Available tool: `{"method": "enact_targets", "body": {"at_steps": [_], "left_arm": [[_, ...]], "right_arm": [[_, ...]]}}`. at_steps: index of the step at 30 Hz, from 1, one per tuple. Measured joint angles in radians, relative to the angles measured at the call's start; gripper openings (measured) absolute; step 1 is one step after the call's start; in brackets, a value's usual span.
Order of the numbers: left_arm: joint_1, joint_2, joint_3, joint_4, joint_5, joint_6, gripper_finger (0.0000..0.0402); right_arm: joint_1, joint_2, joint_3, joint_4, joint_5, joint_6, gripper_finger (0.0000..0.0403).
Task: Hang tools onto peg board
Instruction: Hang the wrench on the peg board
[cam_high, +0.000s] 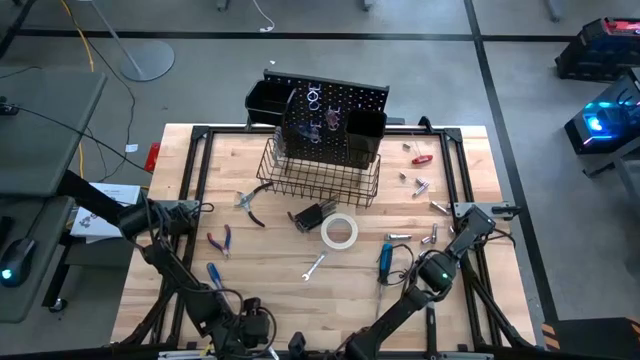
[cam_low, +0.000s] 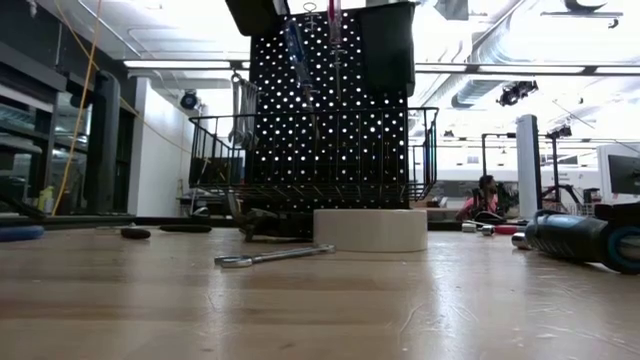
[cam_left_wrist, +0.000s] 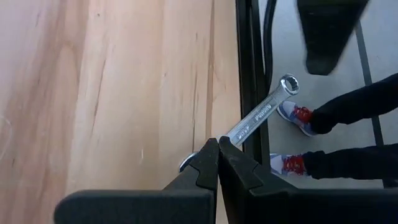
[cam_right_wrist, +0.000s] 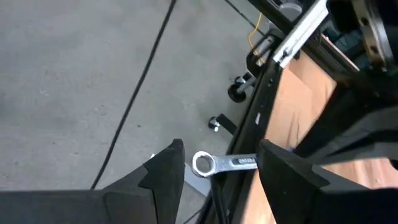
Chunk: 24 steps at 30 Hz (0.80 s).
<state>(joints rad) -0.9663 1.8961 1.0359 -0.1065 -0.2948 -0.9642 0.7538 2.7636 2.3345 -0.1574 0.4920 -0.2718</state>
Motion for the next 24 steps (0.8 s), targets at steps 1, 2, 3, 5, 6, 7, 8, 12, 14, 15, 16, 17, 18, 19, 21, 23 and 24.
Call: {"method": "enact_targets", "body": {"at_steps": [1, 2, 3, 5, 6, 7, 8, 12, 14, 15, 16, 17, 18, 19, 21, 23, 24], "left_arm": [[0.002, 0.0, 0.0, -0.001, -0.001, -0.003, 0.0], [0.004, 0.0, 0.0, -0.001, -0.003, -0.004, 0.0], [0.005, 0.0, 0.0, 0.0, -0.003, -0.006, 0.0], [0.007, 0.0, 0.0, -0.001, -0.004, -0.019, 0.0], [0.009, 0.0, 0.0, -0.004, -0.004, -0.02, 0.0], [0.011, 0.0, 0.0, -0.007, -0.004, -0.02, 0.0], [0.011, 0.0, 0.0, -0.005, -0.004, -0.02, 0.0], [0.011, 0.0, 0.0, -0.005, -0.004, -0.021, 0.0], [0.011, 0.0, 0.0, -0.002, -0.006, -0.021, 0.0], [0.011, 0.0, 0.0, -0.003, -0.006, -0.021, 0.0], [0.011, 0.0, 0.0, -0.004, -0.006, -0.021, 0.0], [0.011, 0.0, 0.0, -0.005, -0.006, -0.021, 0.0], [0.011, 0.0, 0.0, -0.004, -0.006, -0.021, 0.0], [0.011, 0.0, 0.0, -0.004, -0.006, -0.021, 0.0], [0.011, 0.0, 0.0, -0.005, -0.006, -0.02, 0.0], [0.013, 0.0, 0.0, -0.004, -0.006, -0.018, 0.0], [0.014, 0.0, 0.0, -0.002, -0.006, -0.018, 0.0]], "right_arm": [[0.002, 0.0, 0.0, 0.003, -0.004, 0.0, 0.0191], [0.003, 0.001, 0.0, 0.005, -0.005, 0.0, 0.0191], [0.004, 0.005, 0.001, 0.012, -0.005, 0.0, 0.0191], [0.005, 0.017, 0.002, 0.025, -0.011, 0.0, 0.0191], [0.005, 0.024, 0.003, 0.03, -0.014, -0.005, 0.0191], [0.007, 0.028, 0.004, 0.032, -0.016, -0.014, 0.0191], [0.007, 0.035, 0.004, 0.036, -0.014, -0.034, 0.0191], [0.01, 0.045, 0.003, 0.07, 0.011, -0.106, 0.0191], [0.011, 0.045, 0.002, 0.074, 0.02, -0.11, 0.0191], [0.01, 0.045, 0.002, 0.075, 0.025, -0.107, 0.0191], [0.01, 0.045, 0.002, 0.077, 0.034, -0.107, 0.0191], [0.009, 0.046, 0.002, 0.078, 0.038, -0.108, 0.0191], [0.008, 0.046, 0.002, 0.078, 0.039, -0.112, 0.0191], [0.007, 0.05, 0.002, 0.082, 0.041, -0.116, 0.0191], [0.007, 0.06, 0.003, 0.099, 0.056, -0.142, 0.0191], [0.007, 0.067, 0.003, 0.114, 0.057, -0.178, 0.0191], [0.007, 0.068, 0.003, 0.114, 0.057, -0.181, 0.0191]]}}
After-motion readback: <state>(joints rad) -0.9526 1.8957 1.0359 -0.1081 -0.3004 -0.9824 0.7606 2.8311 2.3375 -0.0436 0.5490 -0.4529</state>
